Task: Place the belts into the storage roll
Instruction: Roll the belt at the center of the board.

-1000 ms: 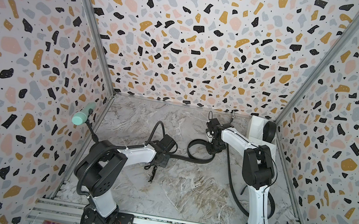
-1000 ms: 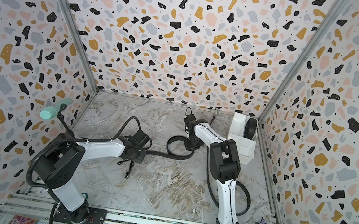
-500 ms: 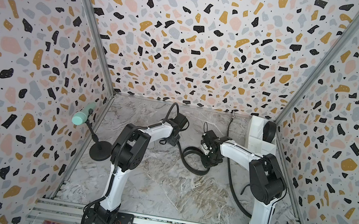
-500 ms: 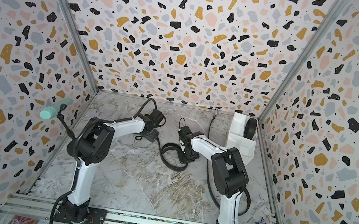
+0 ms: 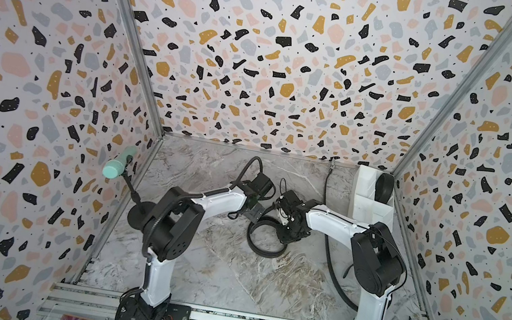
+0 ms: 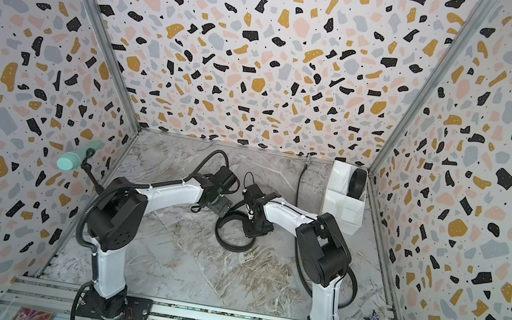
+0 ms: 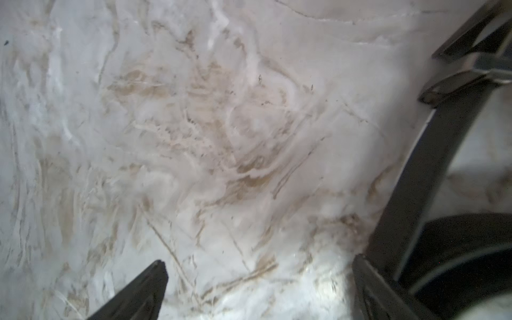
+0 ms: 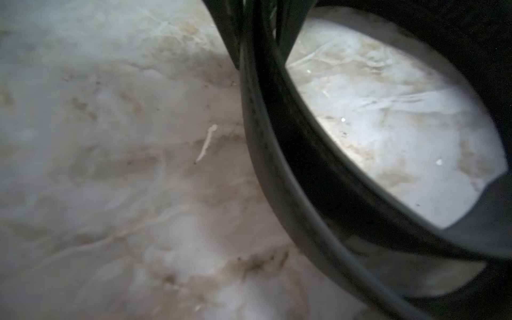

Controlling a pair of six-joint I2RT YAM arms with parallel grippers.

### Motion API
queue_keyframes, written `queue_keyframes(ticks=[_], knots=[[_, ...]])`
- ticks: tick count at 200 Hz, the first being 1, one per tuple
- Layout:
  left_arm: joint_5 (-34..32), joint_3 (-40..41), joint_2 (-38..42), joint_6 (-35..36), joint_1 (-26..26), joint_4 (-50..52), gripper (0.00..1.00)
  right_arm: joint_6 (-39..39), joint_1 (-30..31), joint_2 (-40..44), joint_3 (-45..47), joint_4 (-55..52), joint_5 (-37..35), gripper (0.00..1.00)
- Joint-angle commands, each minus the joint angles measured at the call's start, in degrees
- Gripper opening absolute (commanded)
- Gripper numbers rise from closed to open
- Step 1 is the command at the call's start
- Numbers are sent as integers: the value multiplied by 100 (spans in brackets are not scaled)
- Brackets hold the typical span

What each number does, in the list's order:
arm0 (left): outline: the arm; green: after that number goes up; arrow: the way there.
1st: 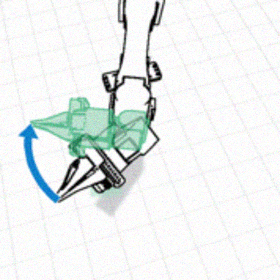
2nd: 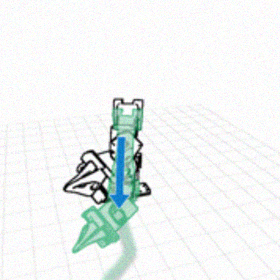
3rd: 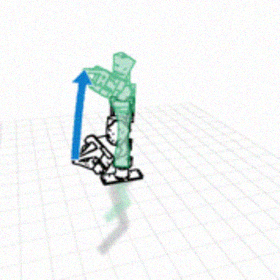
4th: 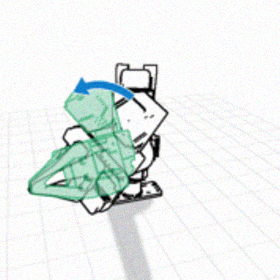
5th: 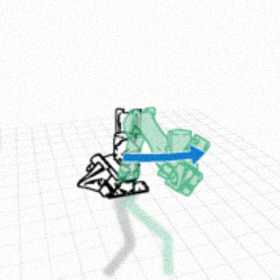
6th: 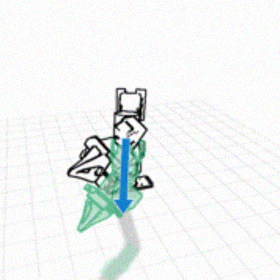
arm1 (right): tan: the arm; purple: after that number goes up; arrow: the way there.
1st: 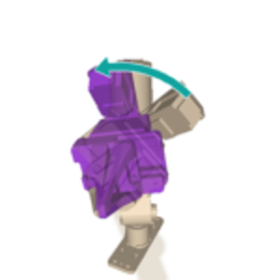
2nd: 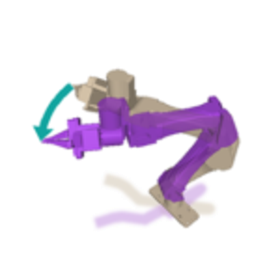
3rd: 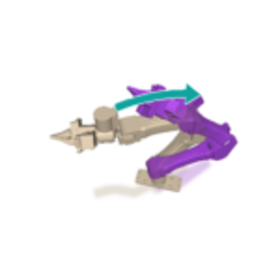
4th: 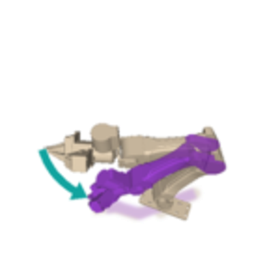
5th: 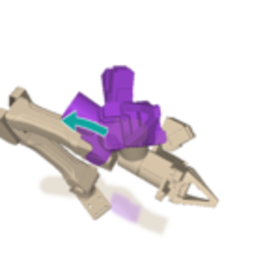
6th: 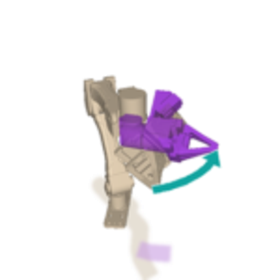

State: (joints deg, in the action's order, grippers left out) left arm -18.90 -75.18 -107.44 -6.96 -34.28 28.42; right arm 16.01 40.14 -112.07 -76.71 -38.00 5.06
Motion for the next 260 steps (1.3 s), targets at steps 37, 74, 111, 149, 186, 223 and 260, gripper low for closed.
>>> queue_keyframes(ticks=[37, 74, 111, 149, 186, 223, 260], knots=[[1097, 1307, 1329, -551, 19, -890, 99, 36, -75, 465, -16, -318, 551, 43], [1599, 1790, 1299, -597, -52, -1308, 100, -177, -301, 717, -556, -753, 563, 54], [1547, 1869, 1114, -561, -61, -1610, 100, -530, -634, 268, -1579, -998, 334, 65], [1564, 1758, 838, -429, -121, -1717, 100, -1384, -672, -829, -3055, -927, -314, 81], [1529, 1605, 487, -392, -180, -1821, 100, -2710, -629, -1532, -3558, -408, -327, 87], [1515, 1559, 262, -458, -193, -2004, 100, -3507, -616, -1594, -3312, 125, -28, 86], [1450, 1508, 62, -497, -193, -2182, 100, -4005, -455, -1804, -3206, 574, -275, 86]])
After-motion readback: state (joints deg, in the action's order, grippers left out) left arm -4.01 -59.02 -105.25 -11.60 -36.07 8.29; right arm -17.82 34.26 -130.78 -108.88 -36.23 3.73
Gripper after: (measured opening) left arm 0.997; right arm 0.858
